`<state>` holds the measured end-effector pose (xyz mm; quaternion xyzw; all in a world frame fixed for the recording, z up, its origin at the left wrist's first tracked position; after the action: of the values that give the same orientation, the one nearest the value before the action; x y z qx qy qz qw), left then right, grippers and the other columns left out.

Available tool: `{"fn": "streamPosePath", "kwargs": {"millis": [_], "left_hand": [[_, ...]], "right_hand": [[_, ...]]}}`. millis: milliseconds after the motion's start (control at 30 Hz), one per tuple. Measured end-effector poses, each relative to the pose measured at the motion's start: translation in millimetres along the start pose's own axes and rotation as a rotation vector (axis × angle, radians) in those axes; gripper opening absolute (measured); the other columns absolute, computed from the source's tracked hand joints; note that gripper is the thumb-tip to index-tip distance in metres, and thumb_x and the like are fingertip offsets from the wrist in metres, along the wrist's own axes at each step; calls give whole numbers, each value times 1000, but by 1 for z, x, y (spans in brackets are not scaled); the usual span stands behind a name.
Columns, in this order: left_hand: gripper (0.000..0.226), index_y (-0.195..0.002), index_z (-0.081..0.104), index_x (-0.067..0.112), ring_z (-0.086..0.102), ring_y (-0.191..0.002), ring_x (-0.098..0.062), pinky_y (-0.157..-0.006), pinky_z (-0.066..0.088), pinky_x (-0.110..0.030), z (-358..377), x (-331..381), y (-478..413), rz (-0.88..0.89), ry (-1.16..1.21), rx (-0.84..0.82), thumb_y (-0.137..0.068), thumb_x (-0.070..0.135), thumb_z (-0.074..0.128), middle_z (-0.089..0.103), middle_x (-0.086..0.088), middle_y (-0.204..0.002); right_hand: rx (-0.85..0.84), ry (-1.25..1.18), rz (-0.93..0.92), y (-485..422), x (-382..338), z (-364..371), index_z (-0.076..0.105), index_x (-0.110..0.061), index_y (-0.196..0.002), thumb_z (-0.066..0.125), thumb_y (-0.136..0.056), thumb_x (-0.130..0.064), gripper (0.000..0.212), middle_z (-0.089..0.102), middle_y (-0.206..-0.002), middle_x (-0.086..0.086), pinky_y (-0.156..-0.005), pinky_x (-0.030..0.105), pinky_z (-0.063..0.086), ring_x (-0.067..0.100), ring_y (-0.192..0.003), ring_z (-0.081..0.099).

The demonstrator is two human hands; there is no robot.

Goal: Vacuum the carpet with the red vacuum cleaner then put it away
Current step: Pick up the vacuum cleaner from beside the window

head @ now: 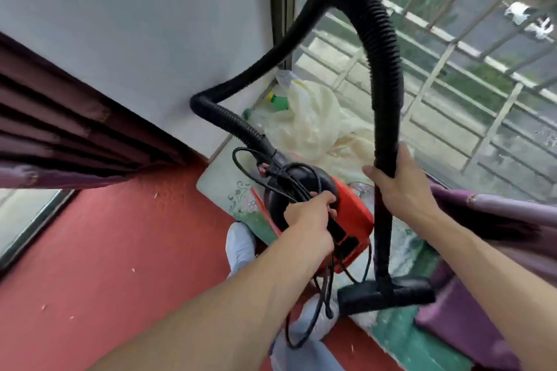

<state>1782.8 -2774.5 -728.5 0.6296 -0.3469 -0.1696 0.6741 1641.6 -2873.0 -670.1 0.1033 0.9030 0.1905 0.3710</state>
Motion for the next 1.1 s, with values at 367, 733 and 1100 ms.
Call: {"fn": "streamPosePath", "kwargs": {"millis": [367, 733, 1100], "left_hand": [[23, -74, 48, 3, 38, -34, -18, -46, 34, -24, -96, 77, 204, 177, 7, -4, -74, -10, 66, 43, -10, -51], [31, -60, 47, 7, 39, -35, -19, -47, 39, -27, -269, 56, 338, 257, 89, -5, -73, -12, 67, 41, -3, -34], [28, -58, 55, 7, 37, -40, -21, -47, 38, -29, -516, -56, 422, 486, 353, 151, -80, -1, 71, 41, -6, -44]], "right_hand": [[-227, 60, -337, 166, -182, -73, 43, -29, -106, 69, -89, -21, 32, 60, -87, 2, -66, 36, 38, 27, -82, 57], [-361, 133, -502, 339, -273, -61, 53, -14, -119, 70, -88, -17, 35, 62, -95, 5, -69, 35, 36, 28, -88, 57], [-522, 151, -679, 555, -279, 40, 60, -9, -112, 74, -83, -19, 33, 69, -96, 7, -84, 38, 48, 32, -96, 65]]}}
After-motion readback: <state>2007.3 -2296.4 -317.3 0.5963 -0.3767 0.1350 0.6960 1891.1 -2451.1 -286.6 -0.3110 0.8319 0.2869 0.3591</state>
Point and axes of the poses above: each hand's wrist, its own y-axis away from the middle knuckle, its own z-axis out of the palm, x = y × z, the point moved 6 cm from there along -y, towards the middle knuckle
